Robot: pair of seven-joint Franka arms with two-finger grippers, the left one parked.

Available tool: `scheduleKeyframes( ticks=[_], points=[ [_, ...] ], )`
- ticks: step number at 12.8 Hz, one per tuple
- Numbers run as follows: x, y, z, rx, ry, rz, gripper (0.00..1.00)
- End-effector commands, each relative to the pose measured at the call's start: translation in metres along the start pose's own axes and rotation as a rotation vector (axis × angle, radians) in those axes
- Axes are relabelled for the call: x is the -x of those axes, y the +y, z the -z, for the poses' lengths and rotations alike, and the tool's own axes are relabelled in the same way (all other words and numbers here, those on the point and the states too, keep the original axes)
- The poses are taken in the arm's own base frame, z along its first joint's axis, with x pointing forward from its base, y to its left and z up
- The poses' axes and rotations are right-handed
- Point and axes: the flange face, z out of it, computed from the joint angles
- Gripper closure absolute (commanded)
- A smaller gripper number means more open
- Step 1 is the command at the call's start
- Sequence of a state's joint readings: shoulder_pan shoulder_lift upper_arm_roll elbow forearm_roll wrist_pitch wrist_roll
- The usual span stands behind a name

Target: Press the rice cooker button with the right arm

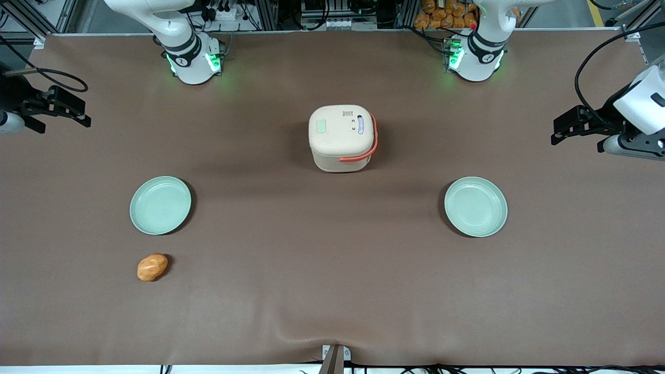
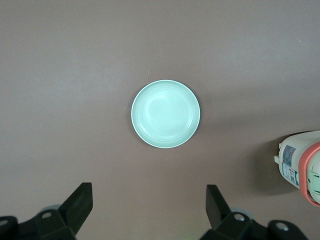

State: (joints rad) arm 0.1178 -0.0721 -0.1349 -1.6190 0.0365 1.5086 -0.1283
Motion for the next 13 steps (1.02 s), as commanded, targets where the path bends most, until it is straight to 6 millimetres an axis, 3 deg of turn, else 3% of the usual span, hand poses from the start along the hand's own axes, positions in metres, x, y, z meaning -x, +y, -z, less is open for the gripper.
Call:
scheduleKeyframes(
  ticks=[1, 4, 6, 9, 11, 13],
  points=[
    [0.012, 0.001, 0.001, -0.007, 0.006, 0.001, 0.00],
    [0.011, 0.002, 0.002, -0.004, 0.025, 0.000, 0.00],
    [0.007, -0.004, -0.011, -0.019, 0.018, 0.006, 0.00],
    [-0.003, -0.066, -0.010, -0.005, 0.060, 0.063, 0.00],
    [-0.007, -0.126, -0.021, 0.001, 0.060, 0.058, 0.00],
    [-0.008, -0.194, -0.051, 0.006, 0.028, 0.101, 0.44]
  ],
)
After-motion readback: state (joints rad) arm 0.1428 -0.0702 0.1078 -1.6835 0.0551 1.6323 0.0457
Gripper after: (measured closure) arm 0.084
